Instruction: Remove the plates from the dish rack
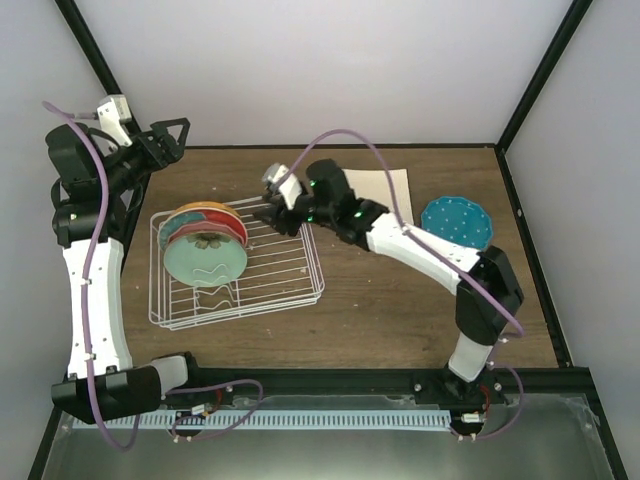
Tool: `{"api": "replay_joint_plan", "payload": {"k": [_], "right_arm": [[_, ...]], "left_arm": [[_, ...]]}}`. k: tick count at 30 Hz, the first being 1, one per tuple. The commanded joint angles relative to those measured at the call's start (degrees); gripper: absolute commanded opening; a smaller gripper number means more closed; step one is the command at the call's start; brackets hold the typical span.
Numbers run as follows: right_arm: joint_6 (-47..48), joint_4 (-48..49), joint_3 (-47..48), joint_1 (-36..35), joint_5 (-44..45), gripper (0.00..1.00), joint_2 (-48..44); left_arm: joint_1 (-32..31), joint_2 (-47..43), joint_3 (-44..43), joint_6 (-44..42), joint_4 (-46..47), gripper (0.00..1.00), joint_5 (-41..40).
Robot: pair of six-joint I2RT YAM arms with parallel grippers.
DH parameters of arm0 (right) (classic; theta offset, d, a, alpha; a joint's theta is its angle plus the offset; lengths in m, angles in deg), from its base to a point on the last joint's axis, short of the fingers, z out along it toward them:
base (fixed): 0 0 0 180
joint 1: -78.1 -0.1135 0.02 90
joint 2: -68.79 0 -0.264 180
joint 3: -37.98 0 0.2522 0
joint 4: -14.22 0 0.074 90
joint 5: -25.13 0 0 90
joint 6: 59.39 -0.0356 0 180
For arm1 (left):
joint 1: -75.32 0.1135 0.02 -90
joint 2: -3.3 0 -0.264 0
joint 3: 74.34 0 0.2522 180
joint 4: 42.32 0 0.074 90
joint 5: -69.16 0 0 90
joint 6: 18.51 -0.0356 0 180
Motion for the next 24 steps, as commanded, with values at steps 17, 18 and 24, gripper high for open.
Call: {"api": "replay_joint_plan", "payload": {"k": [17,18,24], "right_arm": [[13.11,8.83,11.47,-12.43,13.98,0.44,18.53],[13.13,8.84,11.74,-12.46,14.26,0.44,18.89],[13.56,7.83,12.54,-12.51,11.65,0.42,19.87]], "left_arm": [[0.4,-1.82,0.74,-0.93,-0.59,1.0,0.52],[0.4,-1.84,0.74,-1.02,-0.55,1.0,0.61],[0.4,-1.51,0.74,-0.81,-0.25,1.0,1.03]]}}
